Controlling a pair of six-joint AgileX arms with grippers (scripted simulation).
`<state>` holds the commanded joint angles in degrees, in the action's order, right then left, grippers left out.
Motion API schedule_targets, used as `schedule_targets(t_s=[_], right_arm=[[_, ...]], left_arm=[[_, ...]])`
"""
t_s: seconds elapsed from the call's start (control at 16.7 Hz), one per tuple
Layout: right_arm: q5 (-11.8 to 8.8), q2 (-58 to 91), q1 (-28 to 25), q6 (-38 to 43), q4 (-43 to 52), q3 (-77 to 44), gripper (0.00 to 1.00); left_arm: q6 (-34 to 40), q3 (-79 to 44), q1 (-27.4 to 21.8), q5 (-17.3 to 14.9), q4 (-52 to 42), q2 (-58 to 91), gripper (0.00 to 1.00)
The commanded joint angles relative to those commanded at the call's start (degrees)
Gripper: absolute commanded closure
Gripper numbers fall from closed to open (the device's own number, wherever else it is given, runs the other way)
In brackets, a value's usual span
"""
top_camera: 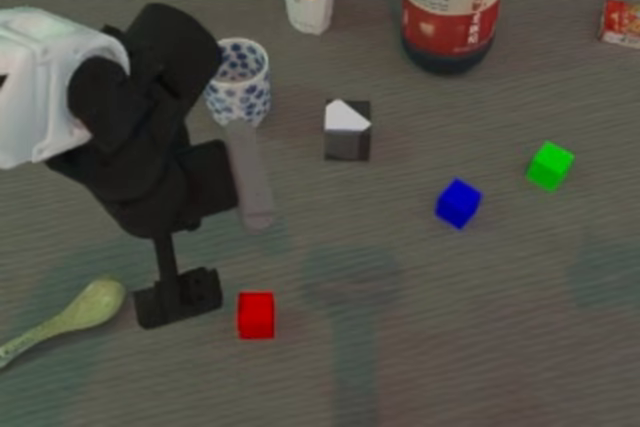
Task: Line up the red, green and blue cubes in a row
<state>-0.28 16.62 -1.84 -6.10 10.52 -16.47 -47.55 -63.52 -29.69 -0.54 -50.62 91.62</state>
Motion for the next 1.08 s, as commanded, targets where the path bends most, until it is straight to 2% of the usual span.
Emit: schedule_targets(t_s=[0.24,0.66,1.08], right_arm=[[0.2,22.6,-1.5,-6.7,12.0,-19.8,0.0],[0.4,72.1,-4.8,-20.0,36.5,-57.6,0.0],[0.5,106.7,-7.5,-30.6,55.1,-87.9,0.0]], left_arm=[[8.0,13.3,7.3,0.5,8.8,-17.6,0.0],[26.1,41.8,20.7,1.2,27.4,-55.6,0.0],[41.3,59.5,28.7,0.9,43.6,-82.3,0.0]])
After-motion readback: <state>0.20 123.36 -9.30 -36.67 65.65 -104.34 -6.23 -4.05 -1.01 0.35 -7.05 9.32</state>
